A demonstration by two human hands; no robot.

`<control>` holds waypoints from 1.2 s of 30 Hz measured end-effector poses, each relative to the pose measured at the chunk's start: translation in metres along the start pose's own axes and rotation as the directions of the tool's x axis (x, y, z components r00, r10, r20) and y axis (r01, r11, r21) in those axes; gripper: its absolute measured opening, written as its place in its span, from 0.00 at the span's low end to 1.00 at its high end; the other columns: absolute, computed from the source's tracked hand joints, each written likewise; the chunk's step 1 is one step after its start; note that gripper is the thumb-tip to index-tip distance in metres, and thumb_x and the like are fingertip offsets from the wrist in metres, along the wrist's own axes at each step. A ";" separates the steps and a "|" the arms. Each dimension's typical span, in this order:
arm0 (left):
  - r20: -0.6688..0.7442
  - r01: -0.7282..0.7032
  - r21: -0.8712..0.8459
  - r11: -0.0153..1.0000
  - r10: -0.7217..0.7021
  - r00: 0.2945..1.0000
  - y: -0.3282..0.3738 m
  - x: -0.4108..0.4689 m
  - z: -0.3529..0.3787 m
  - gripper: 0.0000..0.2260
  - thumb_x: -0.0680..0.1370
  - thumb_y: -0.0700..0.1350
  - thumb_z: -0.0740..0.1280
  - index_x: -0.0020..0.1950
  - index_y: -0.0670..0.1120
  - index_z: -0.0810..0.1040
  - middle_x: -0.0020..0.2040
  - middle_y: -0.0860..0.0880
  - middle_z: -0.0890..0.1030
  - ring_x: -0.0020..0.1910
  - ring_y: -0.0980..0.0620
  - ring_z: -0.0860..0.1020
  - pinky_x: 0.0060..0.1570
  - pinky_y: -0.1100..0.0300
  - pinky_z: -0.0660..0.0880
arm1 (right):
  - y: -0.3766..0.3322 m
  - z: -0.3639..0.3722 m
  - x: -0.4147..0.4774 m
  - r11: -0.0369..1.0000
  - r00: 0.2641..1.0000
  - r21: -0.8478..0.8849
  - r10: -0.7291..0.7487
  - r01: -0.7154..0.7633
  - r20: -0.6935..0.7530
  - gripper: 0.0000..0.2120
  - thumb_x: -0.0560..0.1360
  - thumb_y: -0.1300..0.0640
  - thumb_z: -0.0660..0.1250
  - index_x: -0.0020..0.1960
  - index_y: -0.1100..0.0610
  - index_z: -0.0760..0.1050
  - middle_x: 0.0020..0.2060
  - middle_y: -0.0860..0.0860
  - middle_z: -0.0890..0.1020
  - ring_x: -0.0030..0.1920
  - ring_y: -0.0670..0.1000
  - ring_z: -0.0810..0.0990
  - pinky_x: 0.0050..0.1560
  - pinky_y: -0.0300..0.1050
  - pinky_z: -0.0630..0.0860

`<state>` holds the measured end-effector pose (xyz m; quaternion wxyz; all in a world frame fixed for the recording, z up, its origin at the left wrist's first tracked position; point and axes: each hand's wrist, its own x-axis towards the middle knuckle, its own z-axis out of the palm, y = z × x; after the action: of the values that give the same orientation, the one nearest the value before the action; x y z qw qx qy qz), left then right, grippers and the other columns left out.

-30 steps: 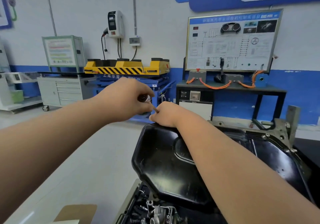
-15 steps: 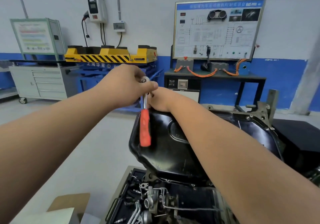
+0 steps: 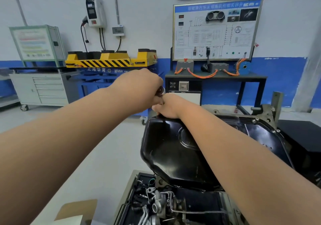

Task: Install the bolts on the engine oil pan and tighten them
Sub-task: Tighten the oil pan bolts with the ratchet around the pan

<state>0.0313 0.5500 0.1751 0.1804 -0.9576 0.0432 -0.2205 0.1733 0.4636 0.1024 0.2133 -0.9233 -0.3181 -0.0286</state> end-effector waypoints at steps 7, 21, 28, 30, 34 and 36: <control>0.011 -0.017 0.058 0.998 0.017 1.000 0.001 0.003 -0.002 0.03 0.77 0.46 0.66 0.45 0.48 0.77 0.36 0.50 0.76 0.38 0.50 0.74 0.48 0.55 0.71 | 0.001 -0.001 -0.001 1.000 1.000 0.002 0.001 -0.001 0.008 0.16 0.74 0.46 0.63 0.44 0.58 0.79 0.42 0.57 0.81 0.43 0.56 0.79 0.45 0.48 0.75; -0.035 -0.194 0.257 0.947 0.209 0.977 -0.015 0.002 0.009 0.14 0.76 0.40 0.65 0.61 0.51 0.74 0.48 0.52 0.75 0.46 0.49 0.73 0.49 0.57 0.68 | 0.001 -0.004 -0.004 0.999 1.000 0.043 0.005 -0.006 0.025 0.18 0.74 0.44 0.64 0.44 0.59 0.80 0.39 0.56 0.79 0.39 0.54 0.77 0.41 0.46 0.73; 0.109 0.165 -0.205 0.965 -0.145 0.983 0.002 0.003 0.001 0.13 0.76 0.52 0.67 0.39 0.43 0.77 0.29 0.50 0.72 0.29 0.52 0.69 0.27 0.61 0.65 | 0.001 -0.004 -0.004 0.999 0.999 0.039 -0.010 0.009 0.036 0.12 0.73 0.48 0.65 0.38 0.56 0.77 0.40 0.57 0.80 0.41 0.55 0.78 0.43 0.46 0.74; 0.032 -0.010 0.169 0.986 0.004 0.999 0.004 0.001 -0.002 0.04 0.77 0.43 0.66 0.51 0.45 0.77 0.35 0.51 0.70 0.39 0.49 0.74 0.39 0.58 0.71 | 0.000 -0.005 -0.005 0.999 0.999 0.051 0.004 -0.006 0.044 0.14 0.73 0.47 0.65 0.41 0.58 0.79 0.41 0.57 0.81 0.41 0.55 0.78 0.45 0.47 0.75; -0.068 -0.169 0.286 0.943 0.196 0.978 -0.003 0.007 0.003 0.12 0.77 0.42 0.65 0.59 0.50 0.76 0.49 0.51 0.78 0.50 0.49 0.76 0.56 0.57 0.68 | 0.000 -0.007 -0.006 0.997 0.999 0.073 0.013 -0.017 0.050 0.13 0.73 0.47 0.66 0.42 0.57 0.79 0.40 0.55 0.80 0.41 0.54 0.78 0.44 0.47 0.74; -0.011 0.017 -0.038 0.999 -0.017 1.000 -0.003 0.005 -0.001 0.12 0.78 0.52 0.65 0.56 0.46 0.80 0.45 0.47 0.82 0.43 0.49 0.77 0.40 0.58 0.70 | 0.000 -0.007 -0.007 0.997 0.999 0.074 0.003 -0.007 0.048 0.11 0.73 0.49 0.66 0.41 0.57 0.78 0.40 0.55 0.80 0.40 0.54 0.78 0.45 0.47 0.75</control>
<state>0.0350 0.5517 0.1794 0.1603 -0.9599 0.0403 -0.2265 0.1683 0.4566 0.1075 0.2401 -0.9159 -0.3216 0.0058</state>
